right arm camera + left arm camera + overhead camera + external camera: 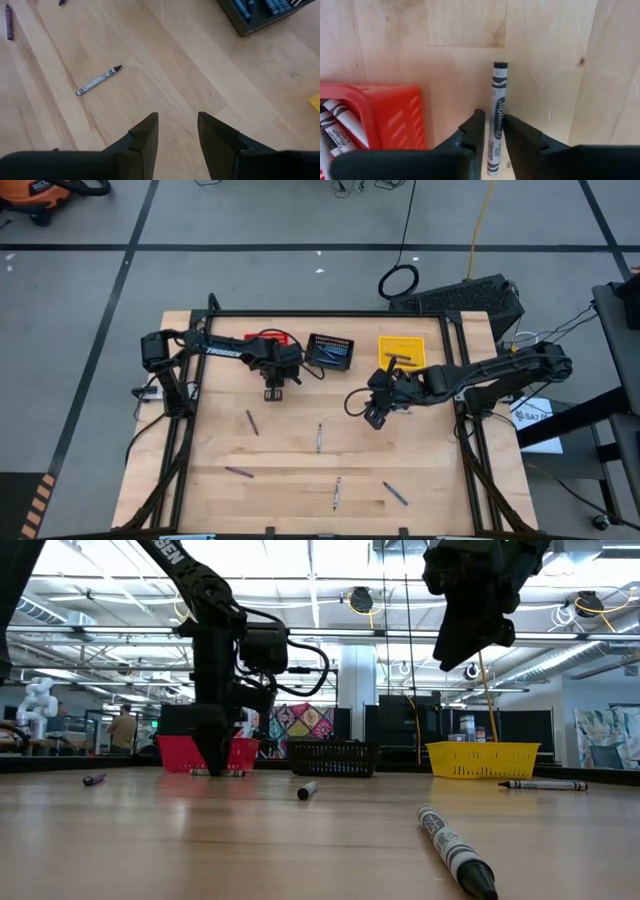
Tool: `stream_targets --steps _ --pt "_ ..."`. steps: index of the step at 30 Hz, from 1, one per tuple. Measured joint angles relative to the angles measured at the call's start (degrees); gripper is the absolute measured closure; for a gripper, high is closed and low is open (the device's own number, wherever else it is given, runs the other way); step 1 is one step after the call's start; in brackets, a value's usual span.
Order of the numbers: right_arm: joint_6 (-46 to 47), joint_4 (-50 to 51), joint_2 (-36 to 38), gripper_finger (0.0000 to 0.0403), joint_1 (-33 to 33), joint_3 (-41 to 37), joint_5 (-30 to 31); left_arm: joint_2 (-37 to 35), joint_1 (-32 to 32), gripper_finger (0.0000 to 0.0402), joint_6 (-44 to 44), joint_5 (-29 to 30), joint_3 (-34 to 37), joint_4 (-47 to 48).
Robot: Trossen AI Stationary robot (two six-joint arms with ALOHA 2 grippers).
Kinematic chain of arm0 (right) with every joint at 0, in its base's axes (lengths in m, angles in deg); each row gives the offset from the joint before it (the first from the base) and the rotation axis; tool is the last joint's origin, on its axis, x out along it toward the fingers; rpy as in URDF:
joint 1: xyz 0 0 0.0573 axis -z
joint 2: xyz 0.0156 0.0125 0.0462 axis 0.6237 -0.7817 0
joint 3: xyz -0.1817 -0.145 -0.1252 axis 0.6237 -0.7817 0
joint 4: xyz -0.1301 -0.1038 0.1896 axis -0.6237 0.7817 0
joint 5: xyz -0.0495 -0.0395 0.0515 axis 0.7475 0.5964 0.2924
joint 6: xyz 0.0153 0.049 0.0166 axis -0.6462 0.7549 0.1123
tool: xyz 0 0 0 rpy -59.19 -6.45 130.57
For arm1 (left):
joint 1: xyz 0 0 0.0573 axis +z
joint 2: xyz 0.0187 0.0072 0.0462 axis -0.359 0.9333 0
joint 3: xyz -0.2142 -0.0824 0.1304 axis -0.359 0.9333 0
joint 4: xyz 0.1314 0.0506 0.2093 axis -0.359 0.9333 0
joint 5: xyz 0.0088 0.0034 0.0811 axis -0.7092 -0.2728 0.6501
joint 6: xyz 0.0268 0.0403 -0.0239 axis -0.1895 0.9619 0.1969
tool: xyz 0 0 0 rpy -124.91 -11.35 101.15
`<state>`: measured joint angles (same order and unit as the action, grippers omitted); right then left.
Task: Sort crayons
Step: Put the gray crayon into the red bin
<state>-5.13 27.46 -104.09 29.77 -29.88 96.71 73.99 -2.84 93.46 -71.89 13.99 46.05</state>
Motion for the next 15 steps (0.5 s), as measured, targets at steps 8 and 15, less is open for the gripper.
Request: stream_targets --steps 8,15 --pt "0.0 0.0 0.0 0.0277 -0.31 0.0 0.0 0.06 -1.53 0.0393 0.02 -1.46 0.08 1.95" --pt "0.0 0.0 0.0 0.0277 -0.31 0.0 0.0 -1.08 -3.33 0.0398 0.0 0.69 0.02 3.07"
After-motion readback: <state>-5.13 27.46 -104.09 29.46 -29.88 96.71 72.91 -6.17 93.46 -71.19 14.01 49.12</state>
